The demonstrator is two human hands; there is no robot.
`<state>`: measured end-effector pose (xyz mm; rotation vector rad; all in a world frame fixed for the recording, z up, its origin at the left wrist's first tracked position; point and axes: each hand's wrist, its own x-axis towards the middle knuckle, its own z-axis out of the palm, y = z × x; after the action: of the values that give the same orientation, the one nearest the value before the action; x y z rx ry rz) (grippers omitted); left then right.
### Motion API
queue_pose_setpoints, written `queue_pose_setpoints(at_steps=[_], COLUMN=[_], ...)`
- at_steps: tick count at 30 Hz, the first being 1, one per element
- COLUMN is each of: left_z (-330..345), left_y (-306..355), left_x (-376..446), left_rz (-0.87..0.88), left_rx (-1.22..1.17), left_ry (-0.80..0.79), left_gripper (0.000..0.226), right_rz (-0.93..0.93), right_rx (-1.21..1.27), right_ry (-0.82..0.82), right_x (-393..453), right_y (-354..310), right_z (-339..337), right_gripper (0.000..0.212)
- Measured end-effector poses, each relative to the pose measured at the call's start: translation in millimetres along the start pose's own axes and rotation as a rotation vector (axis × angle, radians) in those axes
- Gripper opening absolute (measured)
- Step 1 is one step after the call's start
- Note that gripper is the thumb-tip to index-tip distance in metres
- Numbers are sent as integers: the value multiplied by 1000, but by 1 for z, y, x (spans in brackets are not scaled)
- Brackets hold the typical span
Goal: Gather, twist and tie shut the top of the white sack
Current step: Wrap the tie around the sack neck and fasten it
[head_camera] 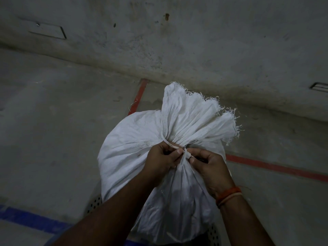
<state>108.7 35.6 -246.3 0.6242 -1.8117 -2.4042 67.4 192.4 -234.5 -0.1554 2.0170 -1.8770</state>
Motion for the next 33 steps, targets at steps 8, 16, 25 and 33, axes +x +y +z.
queue_pose_setpoints(at_steps=[8, 16, 25, 33], left_z=[10, 12, -3, -12], left_y=[20, 2, -9, -7], left_x=[-29, -34, -16, 0], left_rz=[-135, 292, 271, 301], left_rx=[122, 567, 591, 764], left_ry=[38, 172, 261, 294], left_gripper=[53, 15, 4, 7], right_rz=[20, 15, -30, -128], right_rx=[1, -82, -362, -711], right_ry=[72, 128, 180, 158], right_x=[2, 4, 2, -6], right_y=[-2, 4, -1, -9], right_z=[4, 8, 13, 22], right_gripper=[21, 20, 18, 26])
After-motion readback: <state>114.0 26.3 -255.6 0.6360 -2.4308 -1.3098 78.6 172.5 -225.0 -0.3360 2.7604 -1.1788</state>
